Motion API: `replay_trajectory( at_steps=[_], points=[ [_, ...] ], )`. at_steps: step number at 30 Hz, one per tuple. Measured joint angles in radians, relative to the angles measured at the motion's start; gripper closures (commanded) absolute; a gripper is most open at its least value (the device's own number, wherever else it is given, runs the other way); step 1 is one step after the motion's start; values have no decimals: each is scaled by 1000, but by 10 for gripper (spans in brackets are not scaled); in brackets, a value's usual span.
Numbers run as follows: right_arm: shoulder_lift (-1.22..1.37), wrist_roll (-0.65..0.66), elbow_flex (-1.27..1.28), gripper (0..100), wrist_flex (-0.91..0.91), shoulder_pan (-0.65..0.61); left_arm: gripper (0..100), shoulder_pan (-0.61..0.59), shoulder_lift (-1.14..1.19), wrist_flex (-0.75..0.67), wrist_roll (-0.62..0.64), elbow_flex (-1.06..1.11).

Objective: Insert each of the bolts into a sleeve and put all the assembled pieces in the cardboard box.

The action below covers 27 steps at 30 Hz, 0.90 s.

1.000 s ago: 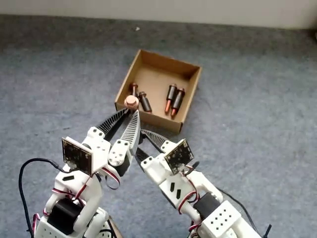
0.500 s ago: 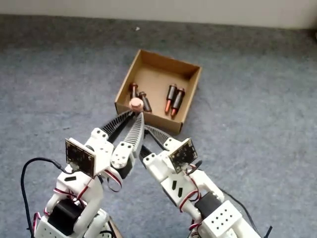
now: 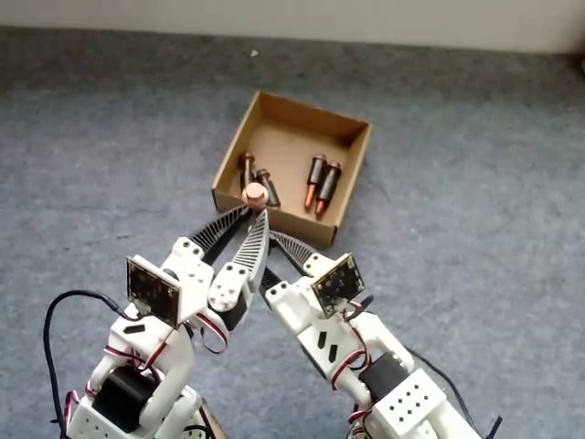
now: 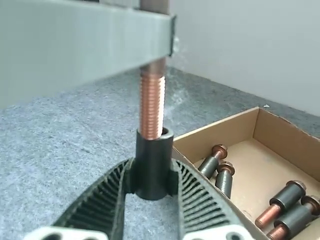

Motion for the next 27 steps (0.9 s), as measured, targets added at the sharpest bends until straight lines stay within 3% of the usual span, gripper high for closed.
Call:
replay_trajectory(
  at_steps=[11,18,27],
  points=[
    [0,0,0,995,0,0,994,-23,5,0,2,2],
    [0,0,0,995,0,3,994,-23,5,-103,-2,72],
    [-5,2,0,995,-2,2,994,-63,11,-117,3,83]
  ],
)
